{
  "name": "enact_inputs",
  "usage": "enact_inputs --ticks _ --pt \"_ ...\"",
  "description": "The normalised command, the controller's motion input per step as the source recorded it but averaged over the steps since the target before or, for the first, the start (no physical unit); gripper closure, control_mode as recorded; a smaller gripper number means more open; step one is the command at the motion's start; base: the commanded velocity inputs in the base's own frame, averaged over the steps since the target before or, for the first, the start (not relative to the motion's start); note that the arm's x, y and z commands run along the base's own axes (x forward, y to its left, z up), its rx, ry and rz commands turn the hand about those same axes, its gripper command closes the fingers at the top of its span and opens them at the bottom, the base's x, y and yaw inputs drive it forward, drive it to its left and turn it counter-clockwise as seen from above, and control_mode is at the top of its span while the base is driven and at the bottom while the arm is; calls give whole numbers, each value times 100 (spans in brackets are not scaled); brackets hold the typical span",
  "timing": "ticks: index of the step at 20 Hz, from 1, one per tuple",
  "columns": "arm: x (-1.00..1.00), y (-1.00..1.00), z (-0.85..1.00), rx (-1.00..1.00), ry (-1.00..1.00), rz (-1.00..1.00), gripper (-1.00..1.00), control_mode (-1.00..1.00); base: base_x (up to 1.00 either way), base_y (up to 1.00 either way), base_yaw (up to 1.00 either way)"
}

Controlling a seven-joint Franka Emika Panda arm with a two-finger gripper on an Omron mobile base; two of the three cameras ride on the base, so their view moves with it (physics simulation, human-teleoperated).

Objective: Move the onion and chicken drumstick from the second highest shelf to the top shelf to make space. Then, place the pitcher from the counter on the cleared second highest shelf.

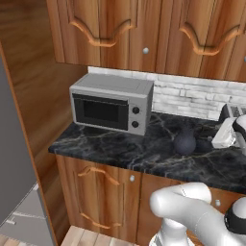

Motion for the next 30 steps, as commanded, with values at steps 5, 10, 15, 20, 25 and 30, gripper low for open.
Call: enact_inputs --ticks 5,10,15,20,25,30 --pt "23 0 4 3 3 4 -100 -100 0 0 0" --pt "19 0 0 5 9 6 -100 -100 0 0 0" --pt "20 0 0 4 4 5 -100 -100 0 0 0" --pt "13 0 0 1 0 1 -100 -100 0 0 0" --pt "17 0 0 0 0 1 -100 -100 0 0 0" --pt "20 0 -1 0 0 2 -100 -100 0 0 0"
